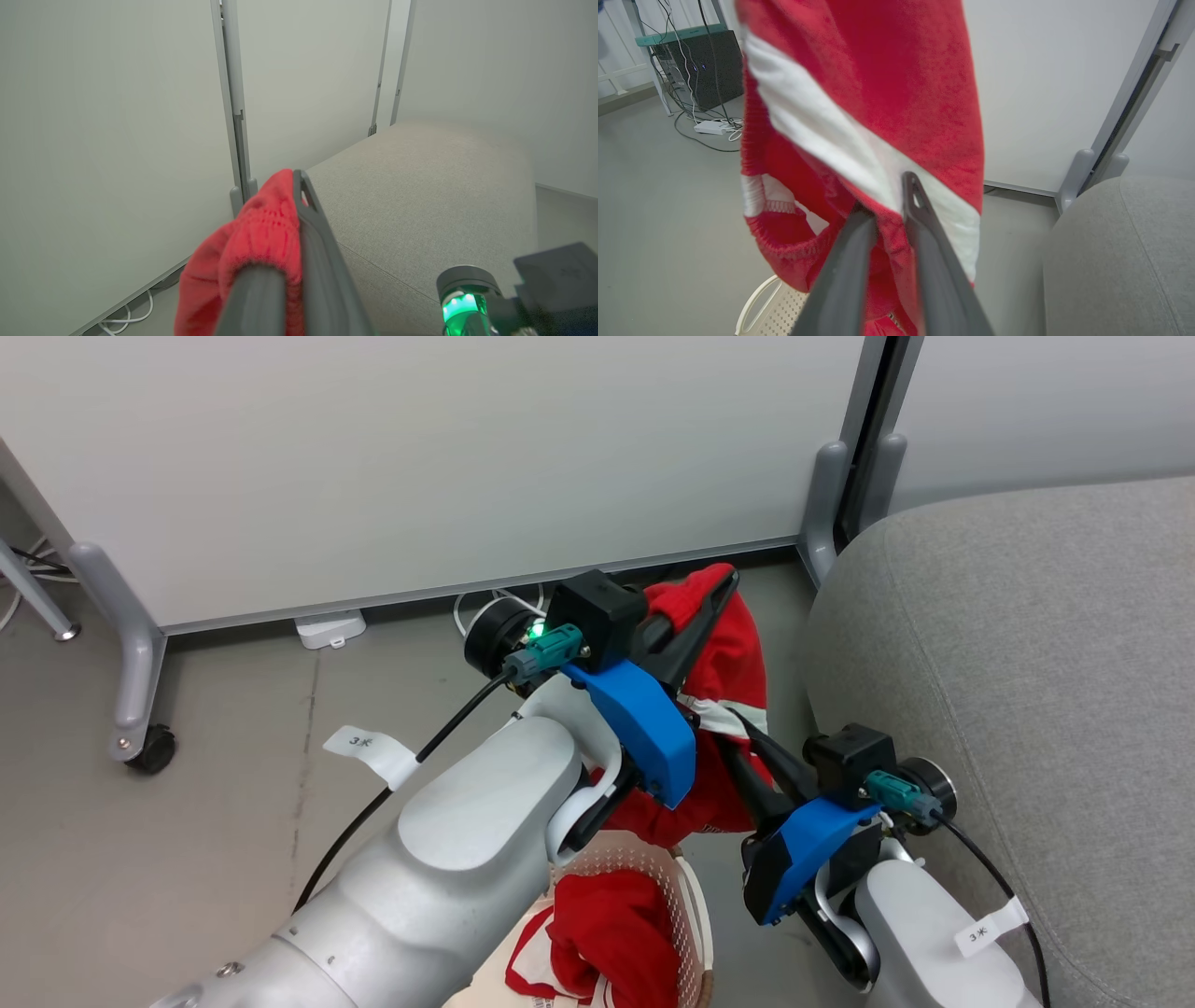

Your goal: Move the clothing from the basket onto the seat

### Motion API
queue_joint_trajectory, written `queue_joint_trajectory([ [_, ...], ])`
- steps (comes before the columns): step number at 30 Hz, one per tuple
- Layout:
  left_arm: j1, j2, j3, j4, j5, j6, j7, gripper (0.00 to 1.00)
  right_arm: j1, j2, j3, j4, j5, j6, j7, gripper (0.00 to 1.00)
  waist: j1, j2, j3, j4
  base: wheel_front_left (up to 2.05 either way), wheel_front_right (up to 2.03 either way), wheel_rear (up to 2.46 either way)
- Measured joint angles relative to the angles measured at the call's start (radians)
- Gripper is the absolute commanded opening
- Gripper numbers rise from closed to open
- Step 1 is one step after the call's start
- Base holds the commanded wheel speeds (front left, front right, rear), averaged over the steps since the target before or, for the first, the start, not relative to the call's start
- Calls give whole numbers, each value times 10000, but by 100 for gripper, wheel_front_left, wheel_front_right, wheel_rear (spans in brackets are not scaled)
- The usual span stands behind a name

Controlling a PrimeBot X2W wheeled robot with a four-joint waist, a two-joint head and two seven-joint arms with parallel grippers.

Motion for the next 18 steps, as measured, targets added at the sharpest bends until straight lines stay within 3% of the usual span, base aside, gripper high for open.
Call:
queue_joint_trajectory([
  [18, -107, 0, -334, 249, -362, 71, -121, 0, -614, 0, 405, 1045, 951, 0, -541, 0, 0, 0, -15, -67, 0, 0, 0],
])
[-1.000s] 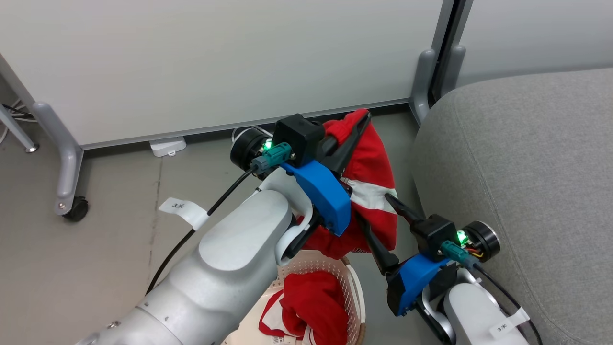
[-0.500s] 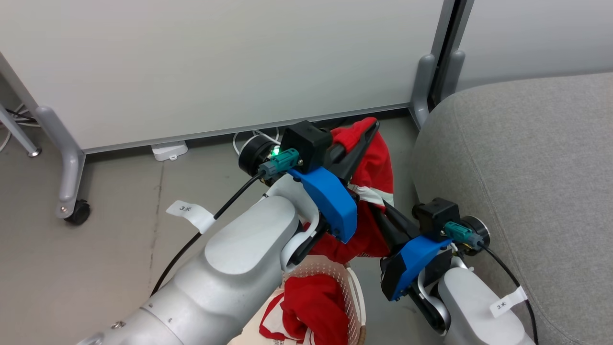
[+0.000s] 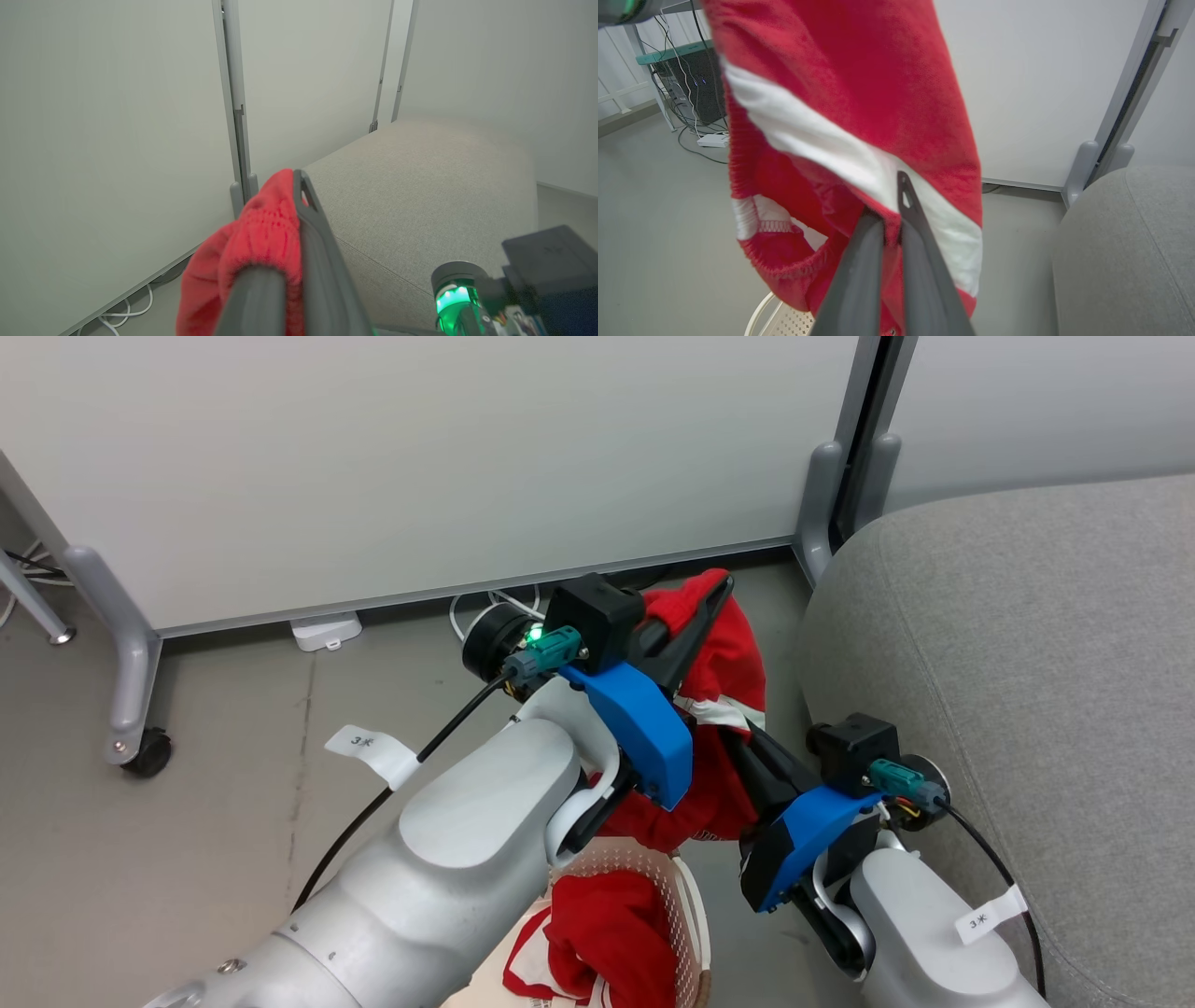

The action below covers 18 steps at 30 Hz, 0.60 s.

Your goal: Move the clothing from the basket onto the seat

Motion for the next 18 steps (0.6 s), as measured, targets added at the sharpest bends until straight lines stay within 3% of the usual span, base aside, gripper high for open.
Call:
queue_joint_trajectory([
  [4, 1, 0, -48, 67, -71, 0, -33, 0, -39, 0, -6, 115, 79, 0, -92, 0, 0, 0, 9, 14, 0, 0, 0],
  [5, 1, 0, -52, 81, -77, 2, -44, 5, -47, 0, -4, 142, 94, 0, -119, 0, 0, 0, 7, 17, 0, 0, 0],
  [6, 3, 0, -52, 94, -79, 31, -56, 57, -50, 0, -8, 165, 107, 0, -127, 0, 0, 0, 5, 17, 0, 0, 0],
  [7, 12, 0, -44, 96, -98, 61, -82, 100, -50, 0, -21, 180, 171, 0, -173, 0, 0, 0, 4, 16, 0, 0, 0],
  [18, 917, 267, 111, -81, -314, -44, -278, 100, -234, -2, -568, 219, 159, 0, -341, 0, 0, 0, 6, -65, 0, 0, 0],
])
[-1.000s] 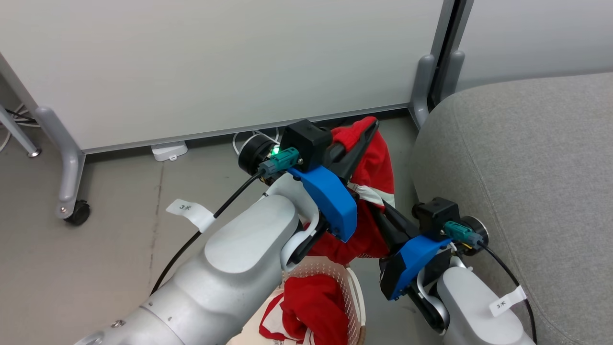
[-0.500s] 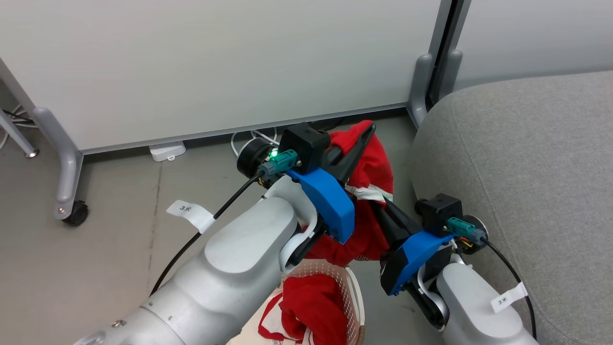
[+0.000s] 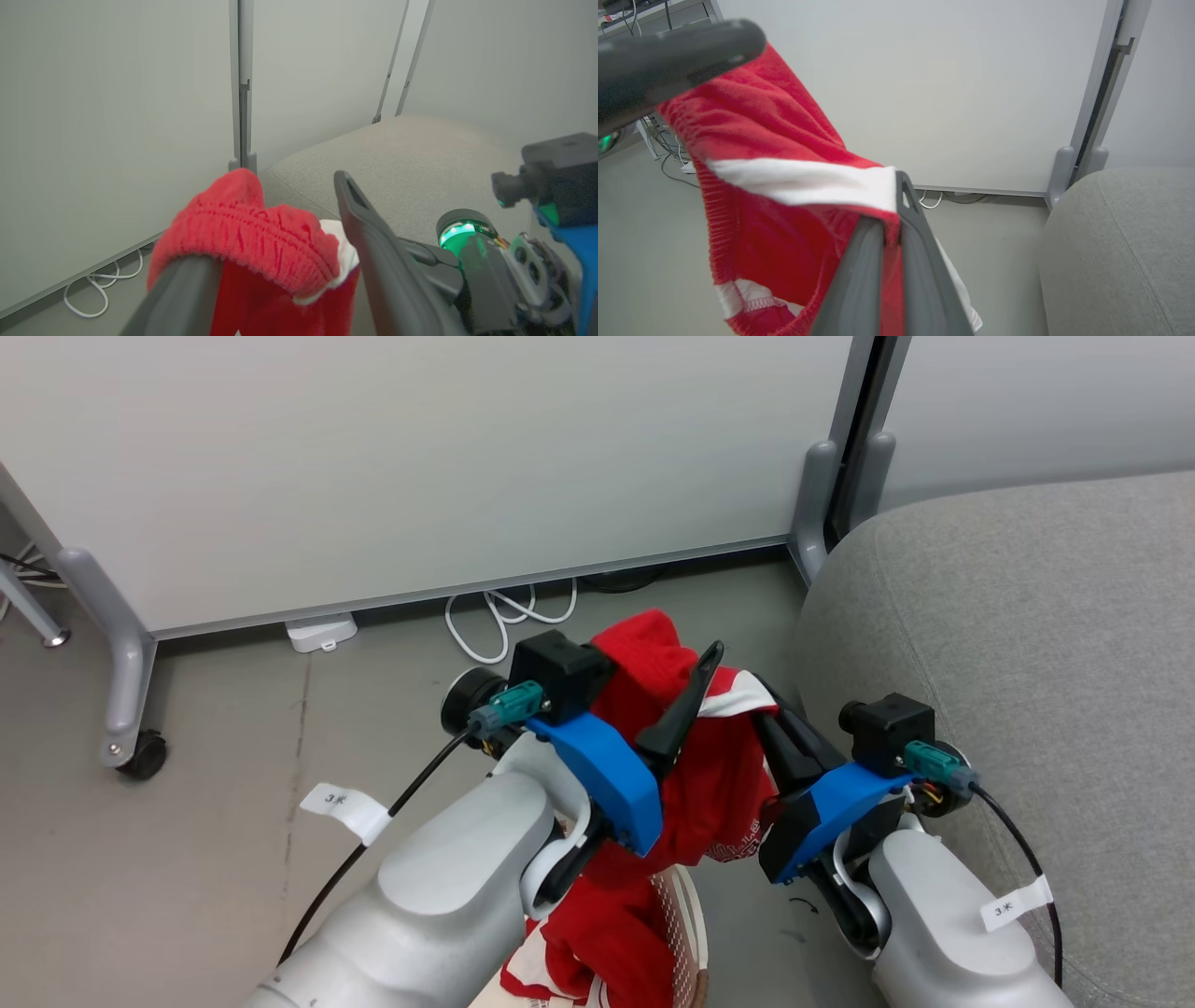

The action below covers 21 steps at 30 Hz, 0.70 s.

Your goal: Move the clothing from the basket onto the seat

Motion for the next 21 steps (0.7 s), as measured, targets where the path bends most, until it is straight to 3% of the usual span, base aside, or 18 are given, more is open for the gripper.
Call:
queue_joint_trajectory([
  [10, 1472, 991, 529, -1024, -36, -63, -61, 100, -22, -2, -863, -226, -247, 0, -46, 0, 0, 0, 73, -5, 0, 0, 0],
  [21, 3950, 1971, 3202, -3467, 1848, 445, -75, 100, 123, -4, -1358, -686, -552, 0, -52, 0, 0, 0, 125, -180, 0, 0, 0],
])
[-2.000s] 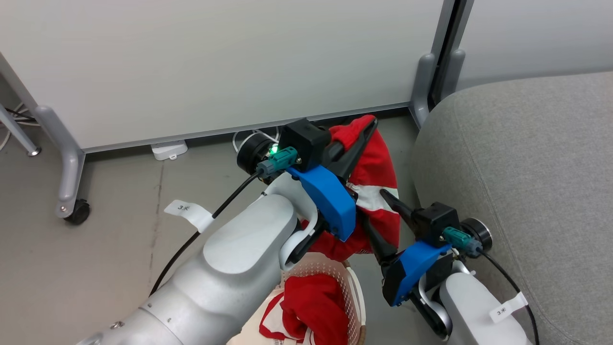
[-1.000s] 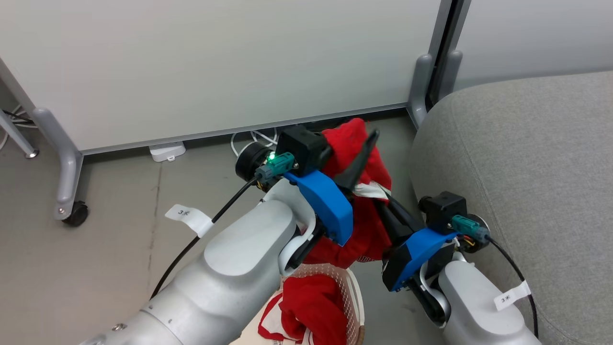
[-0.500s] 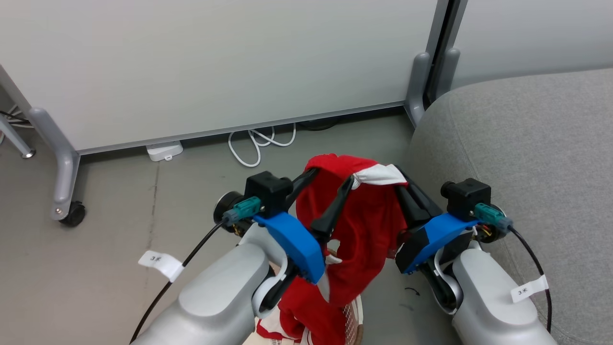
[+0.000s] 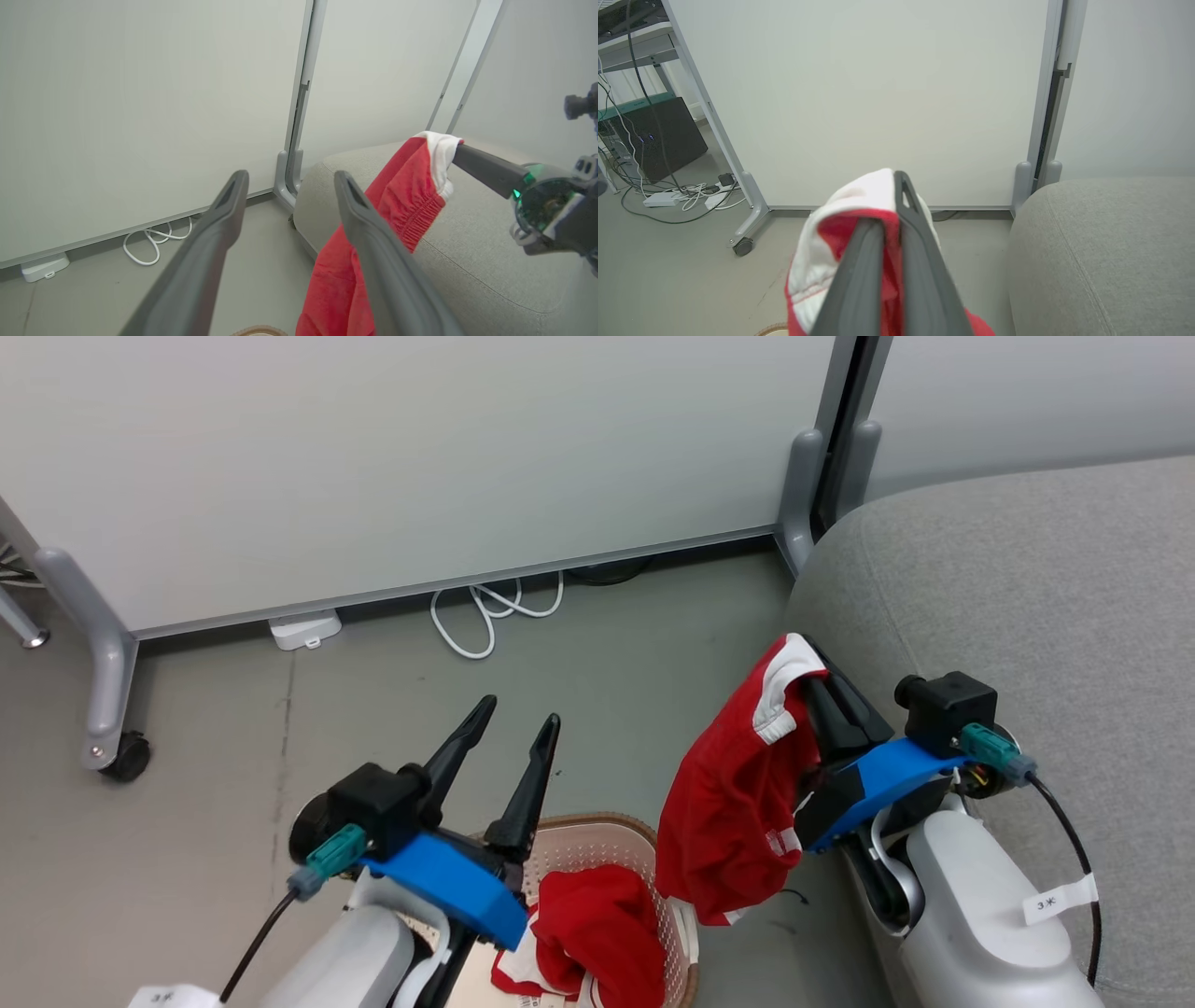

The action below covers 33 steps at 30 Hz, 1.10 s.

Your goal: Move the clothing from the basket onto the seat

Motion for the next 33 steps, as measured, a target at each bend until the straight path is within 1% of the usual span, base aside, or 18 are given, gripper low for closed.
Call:
queue_joint_trajectory([
  [6, 1264, 163, 1386, -897, 1335, -167, 0, 100, 197, 0, -54, -192, -67, 0, -4, 0, 0, 0, -15, -187, 0, 0, 0],
  [13, 2370, -92, 2754, -1131, 2044, -431, 0, 100, 381, 0, -132, -372, -98, 0, 42, 0, 0, 0, -36, -394, 0, 0, 0],
  [18, 2678, -297, 3131, -1005, 2320, -662, 0, 100, 486, 0, -207, -533, -94, 0, 109, 0, 0, 0, -10, -629, 0, 0, 0],
  [23, 2731, -485, 3325, -869, 2543, -775, 0, 100, 501, 2, -198, -698, -52, 0, 190, 0, 0, 0, 74, -992, 0, 0, 0],
  [33, 2611, -522, 3494, -846, 2798, -871, 0, 100, 582, -2, -199, -1012, 265, 0, 196, 0, 0, 0, 410, -2174, 0, 0, 0],
])
